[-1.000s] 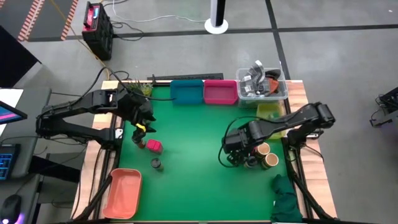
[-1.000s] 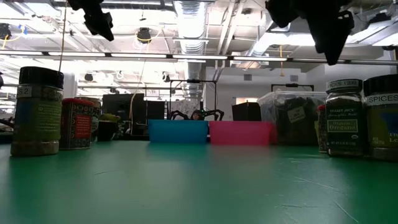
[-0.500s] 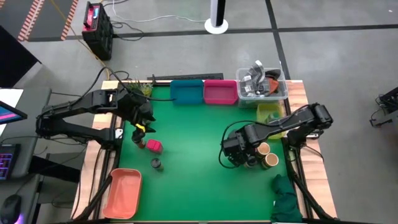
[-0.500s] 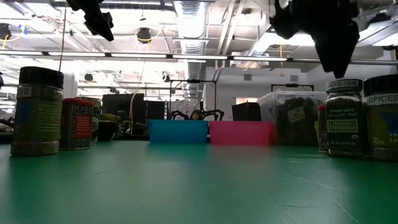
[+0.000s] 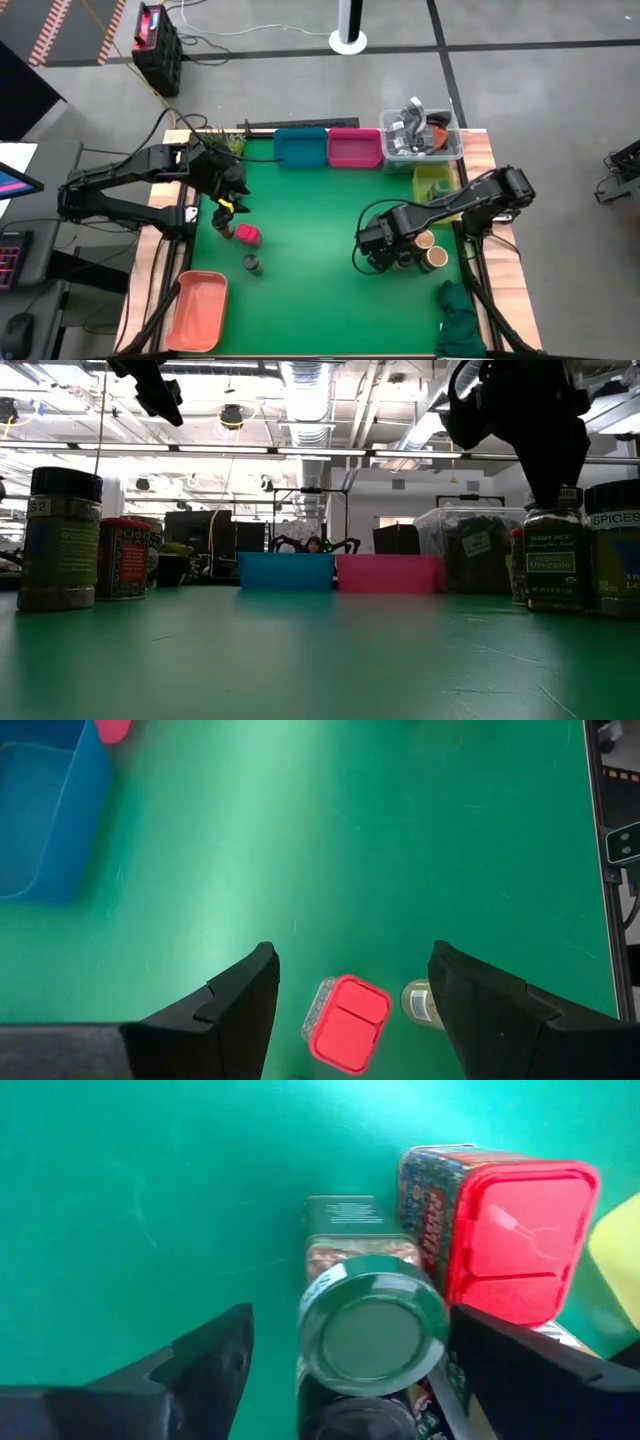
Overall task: Sort spices by type
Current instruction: Put the dark green spice bottle into the yellow bin
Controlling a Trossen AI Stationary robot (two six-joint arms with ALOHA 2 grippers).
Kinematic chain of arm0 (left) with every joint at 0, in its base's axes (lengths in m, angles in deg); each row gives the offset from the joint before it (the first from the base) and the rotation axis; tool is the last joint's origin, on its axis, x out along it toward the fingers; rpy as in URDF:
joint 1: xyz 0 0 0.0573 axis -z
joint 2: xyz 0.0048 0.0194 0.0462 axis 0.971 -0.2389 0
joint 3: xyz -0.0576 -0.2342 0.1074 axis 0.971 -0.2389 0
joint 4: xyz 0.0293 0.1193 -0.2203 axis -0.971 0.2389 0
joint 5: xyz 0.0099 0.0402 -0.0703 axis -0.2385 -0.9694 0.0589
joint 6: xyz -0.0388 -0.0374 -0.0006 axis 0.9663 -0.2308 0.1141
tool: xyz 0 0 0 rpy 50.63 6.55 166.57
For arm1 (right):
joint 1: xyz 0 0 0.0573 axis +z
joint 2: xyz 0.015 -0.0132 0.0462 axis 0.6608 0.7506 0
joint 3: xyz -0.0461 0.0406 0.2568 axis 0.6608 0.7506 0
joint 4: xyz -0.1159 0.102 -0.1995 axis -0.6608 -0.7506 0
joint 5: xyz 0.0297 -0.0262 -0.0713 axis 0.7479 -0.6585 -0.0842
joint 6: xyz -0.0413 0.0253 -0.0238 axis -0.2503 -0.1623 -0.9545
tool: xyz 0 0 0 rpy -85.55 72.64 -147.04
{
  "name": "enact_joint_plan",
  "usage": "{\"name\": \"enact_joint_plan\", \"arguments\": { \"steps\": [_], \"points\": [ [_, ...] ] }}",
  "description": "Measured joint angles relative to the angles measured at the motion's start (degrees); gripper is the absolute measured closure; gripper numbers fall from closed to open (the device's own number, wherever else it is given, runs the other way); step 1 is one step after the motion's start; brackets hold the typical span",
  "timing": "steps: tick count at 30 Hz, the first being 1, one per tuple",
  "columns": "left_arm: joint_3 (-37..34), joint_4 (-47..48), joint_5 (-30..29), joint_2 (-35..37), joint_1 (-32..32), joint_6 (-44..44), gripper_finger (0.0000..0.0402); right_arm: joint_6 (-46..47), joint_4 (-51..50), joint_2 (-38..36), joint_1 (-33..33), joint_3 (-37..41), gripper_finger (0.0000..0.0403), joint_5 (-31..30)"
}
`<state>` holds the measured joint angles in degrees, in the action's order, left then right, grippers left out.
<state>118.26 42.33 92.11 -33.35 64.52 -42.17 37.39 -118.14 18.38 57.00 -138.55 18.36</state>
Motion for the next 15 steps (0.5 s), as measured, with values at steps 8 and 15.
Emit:
{"name": "enact_joint_plan", "arguments": {
  "steps": [8, 15],
  "points": [
    [0.0, 0.0, -0.2, 0.0, 0.0, -0.8, 0.0158, -0.6, 0.2, 0.0, 0.0, 0.0, 0.0134, 0.0],
    [0.0, 0.0, -0.7, 0.0, 0.0, -1.4, 0.0158, -0.8, 1.1, 0.0, -0.4, 0.0, 0.0178, 0.2]
  ]
}}
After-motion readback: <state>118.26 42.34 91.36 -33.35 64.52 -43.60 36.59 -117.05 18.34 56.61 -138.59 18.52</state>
